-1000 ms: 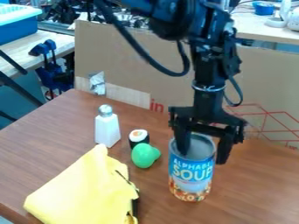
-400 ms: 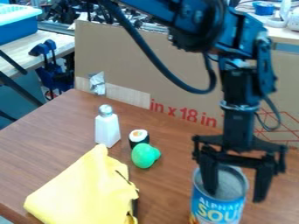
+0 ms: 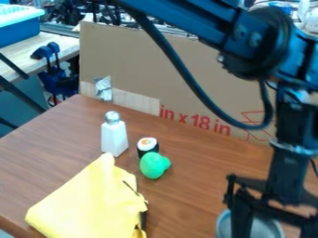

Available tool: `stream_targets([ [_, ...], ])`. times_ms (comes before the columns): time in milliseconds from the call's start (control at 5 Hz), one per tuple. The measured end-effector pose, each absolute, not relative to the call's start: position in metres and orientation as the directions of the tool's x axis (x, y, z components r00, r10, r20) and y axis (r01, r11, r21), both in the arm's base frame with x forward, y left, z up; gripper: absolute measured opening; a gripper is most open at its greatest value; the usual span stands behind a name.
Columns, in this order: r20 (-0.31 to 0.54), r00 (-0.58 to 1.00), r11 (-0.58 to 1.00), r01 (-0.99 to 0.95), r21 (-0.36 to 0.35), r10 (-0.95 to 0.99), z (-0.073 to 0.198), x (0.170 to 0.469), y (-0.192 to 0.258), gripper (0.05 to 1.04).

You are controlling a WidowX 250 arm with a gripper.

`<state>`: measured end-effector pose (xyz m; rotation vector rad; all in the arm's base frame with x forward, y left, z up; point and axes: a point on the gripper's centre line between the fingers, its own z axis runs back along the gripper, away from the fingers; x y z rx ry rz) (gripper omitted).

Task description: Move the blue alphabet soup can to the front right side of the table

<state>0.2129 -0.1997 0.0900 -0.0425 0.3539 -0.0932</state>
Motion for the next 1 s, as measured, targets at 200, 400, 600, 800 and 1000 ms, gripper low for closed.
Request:
stream_targets([
  [200,-0.397,0.917,0.997,0.061,0.043,-0.039,0.091,0.19,-0.189,1.001],
  [400,-0.388,0.921,0.998,0.041,0.039,-0.023,0.093,0.191,-0.185,1.001],
  [600,-0.307,0.95,0.999,0.053,0.0,-0.05,0.099,0.2,-0.186,1.001],
  [800,-0.061,0.995,0.995,0.071,-0.068,-0.075,0.134,0.22,-0.179,1.001],
  [1000,0.133,0.988,0.992,0.084,-0.089,-0.072,0.164,0.227,-0.171,1.001],
])
